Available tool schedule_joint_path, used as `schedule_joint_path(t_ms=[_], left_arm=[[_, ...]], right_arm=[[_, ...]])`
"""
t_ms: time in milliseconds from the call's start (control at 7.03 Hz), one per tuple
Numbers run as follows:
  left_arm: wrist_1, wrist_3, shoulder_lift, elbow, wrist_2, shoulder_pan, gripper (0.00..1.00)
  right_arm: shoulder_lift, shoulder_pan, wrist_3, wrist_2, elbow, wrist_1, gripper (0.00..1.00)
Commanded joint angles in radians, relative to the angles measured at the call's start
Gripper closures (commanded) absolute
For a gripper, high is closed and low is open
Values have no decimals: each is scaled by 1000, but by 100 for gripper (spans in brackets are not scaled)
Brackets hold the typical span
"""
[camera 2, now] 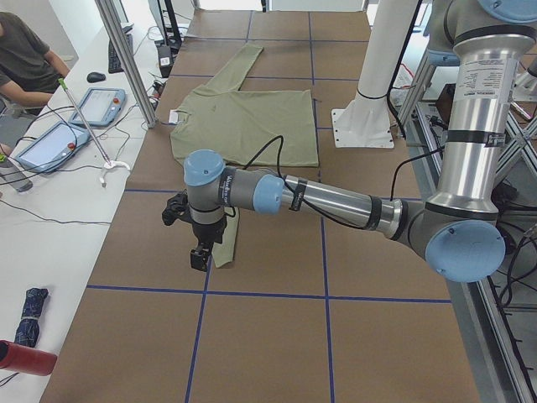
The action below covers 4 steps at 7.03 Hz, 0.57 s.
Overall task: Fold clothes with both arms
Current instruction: 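Move the right gripper toward the cuff of the sleeve nearest it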
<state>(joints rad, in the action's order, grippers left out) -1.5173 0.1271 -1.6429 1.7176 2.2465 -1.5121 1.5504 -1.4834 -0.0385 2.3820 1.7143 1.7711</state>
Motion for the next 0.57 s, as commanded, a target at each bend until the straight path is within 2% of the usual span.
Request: schedule_joint_path(t_ms=[0,142,284,427], left_arm=[[-4,-29,37,-18,102,0,0],[-83,-56,38,-4,158,3,0],[-96,-70,41,7,183,6,0],[-99,-76,37,7,192,6,0]], right_arm=[[-1,46,8,2,-28,-74,0],[-3,81,97,6,-80,-182,0],[-9,131,243,5,-141,-322,0],[-41,156,364,2,-257,-473,1]])
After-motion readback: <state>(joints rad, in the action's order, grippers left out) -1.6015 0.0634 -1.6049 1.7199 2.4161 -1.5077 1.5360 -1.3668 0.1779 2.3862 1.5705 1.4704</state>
